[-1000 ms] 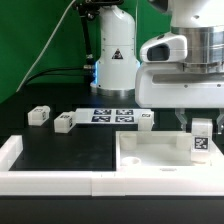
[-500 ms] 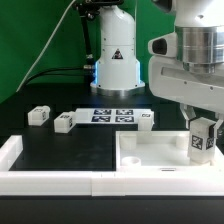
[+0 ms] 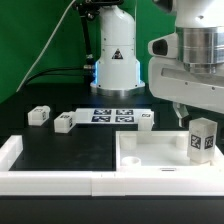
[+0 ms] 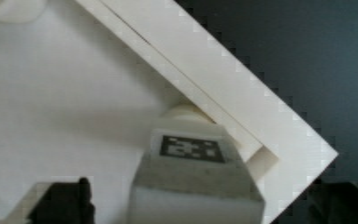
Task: Assemble one leg
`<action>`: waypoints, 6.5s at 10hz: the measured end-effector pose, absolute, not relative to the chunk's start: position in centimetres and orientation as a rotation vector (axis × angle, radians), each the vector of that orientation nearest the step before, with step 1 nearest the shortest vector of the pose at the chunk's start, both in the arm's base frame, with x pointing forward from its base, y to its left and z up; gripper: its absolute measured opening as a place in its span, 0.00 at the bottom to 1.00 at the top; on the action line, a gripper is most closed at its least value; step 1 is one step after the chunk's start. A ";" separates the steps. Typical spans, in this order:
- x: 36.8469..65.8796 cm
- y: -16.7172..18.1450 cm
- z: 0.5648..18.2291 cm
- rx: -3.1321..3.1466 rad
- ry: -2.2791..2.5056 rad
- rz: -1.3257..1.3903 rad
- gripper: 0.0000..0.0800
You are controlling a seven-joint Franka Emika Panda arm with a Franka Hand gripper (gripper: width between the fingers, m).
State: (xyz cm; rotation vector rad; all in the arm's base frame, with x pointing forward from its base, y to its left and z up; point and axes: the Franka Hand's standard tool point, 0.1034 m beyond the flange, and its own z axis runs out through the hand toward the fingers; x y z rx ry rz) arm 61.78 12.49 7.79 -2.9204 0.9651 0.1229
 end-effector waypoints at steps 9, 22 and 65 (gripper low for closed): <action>61.7 12.2 7.5 -3.030 -0.441 0.068 0.81; 61.8 11.8 7.2 -2.872 1.034 0.118 0.37; 61.9 12.5 7.1 -3.055 0.159 0.039 0.81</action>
Offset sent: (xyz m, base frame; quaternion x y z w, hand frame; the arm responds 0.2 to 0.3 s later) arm 0.0074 0.0001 0.0045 -0.0126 0.0232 -0.2653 0.9638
